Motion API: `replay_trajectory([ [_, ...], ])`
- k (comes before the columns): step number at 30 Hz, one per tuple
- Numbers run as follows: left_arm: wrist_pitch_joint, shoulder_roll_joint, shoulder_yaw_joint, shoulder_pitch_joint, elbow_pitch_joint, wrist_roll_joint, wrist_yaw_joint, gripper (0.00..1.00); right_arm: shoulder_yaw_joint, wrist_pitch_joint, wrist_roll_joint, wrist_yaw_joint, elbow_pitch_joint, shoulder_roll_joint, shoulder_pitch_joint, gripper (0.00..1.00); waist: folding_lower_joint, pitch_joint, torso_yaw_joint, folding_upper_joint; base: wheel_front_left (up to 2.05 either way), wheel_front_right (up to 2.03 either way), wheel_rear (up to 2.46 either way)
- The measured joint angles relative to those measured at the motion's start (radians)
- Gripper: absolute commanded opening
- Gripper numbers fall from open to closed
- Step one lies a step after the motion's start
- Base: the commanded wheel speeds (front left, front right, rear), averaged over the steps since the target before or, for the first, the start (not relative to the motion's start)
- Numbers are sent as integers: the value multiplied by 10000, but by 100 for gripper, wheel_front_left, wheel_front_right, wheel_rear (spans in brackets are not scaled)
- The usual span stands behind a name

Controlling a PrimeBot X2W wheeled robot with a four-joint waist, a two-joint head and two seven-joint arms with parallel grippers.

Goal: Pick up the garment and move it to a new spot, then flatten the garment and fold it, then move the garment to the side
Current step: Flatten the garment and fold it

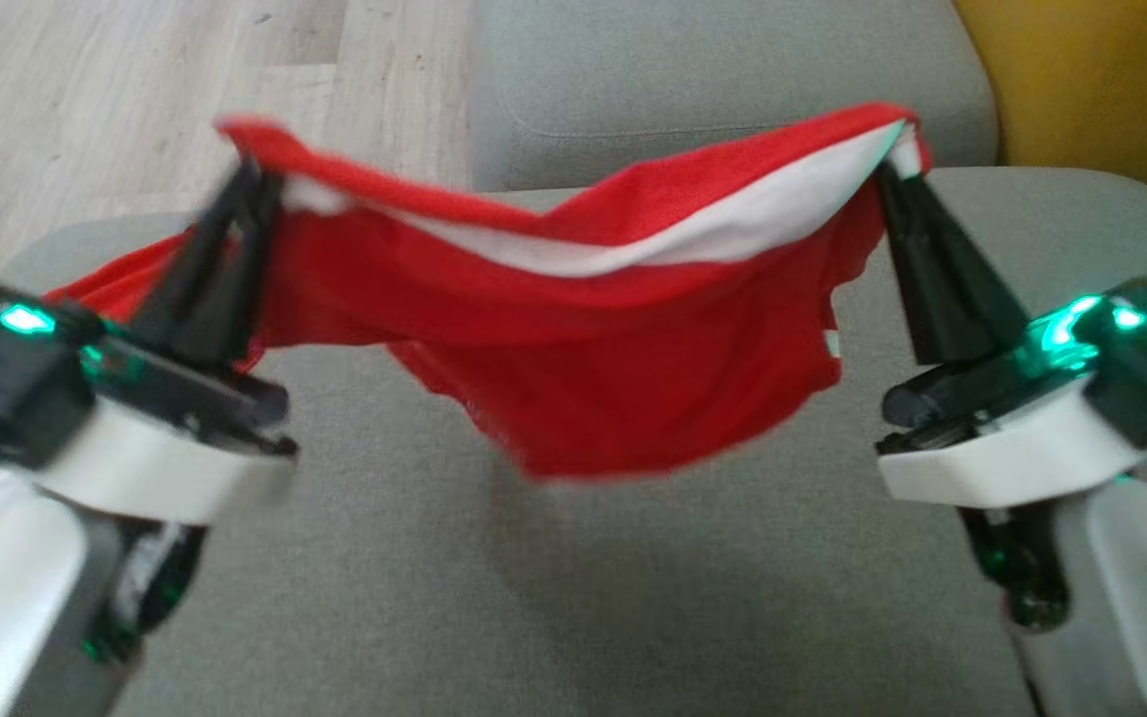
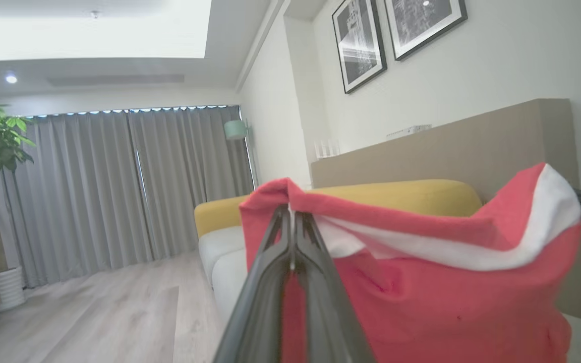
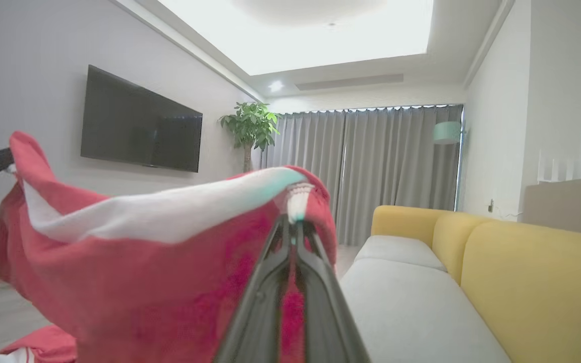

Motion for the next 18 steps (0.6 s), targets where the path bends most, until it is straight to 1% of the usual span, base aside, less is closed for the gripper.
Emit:
replay_trajectory([
  [2, 359, 205, 167, -384, -546, 0, 65, 0, -15, 470, 69, 0, -744, -130, 31, 0, 0, 28, -43, 0, 0, 0, 0],
  [5, 719, 399, 395, -932, -863, -10, 82, 0, -17, 1045, 150, 0, -1544, -284, 32, 0, 0, 156, -80, 0, 0, 0, 0],
  [8, 882, 360, 395, -1256, -688, -153, 59, 0, -13, 1463, 297, 0, -1743, -337, 30, 0, 1, 375, -94, 0, 0, 0, 0],
  [10, 913, 286, 376, -1440, -270, -322, -35, 0, 0, 1580, 560, 0, -1687, -339, 0, 0, 1, 596, -85, 0, 0, 0, 0],
  [12, 892, 96, 366, -1746, 313, -470, -127, 0, 90, 1701, 794, 0, -1360, -351, -237, 0, 1, 896, -80, 0, 0, 0, 0],
  [14, 773, -211, 366, -2212, 1058, -709, -263, 0, 314, 1789, 949, 0, -738, -449, -888, 0, 3, 1245, -89, 0, 0, 0, 0],
  [18, 399, -631, 412, -3675, 2834, -738, -522, 0, 805, 1802, 1208, 0, 947, -627, -3126, 0, 4, 2023, -146, 0, 0, 0, 0],
])
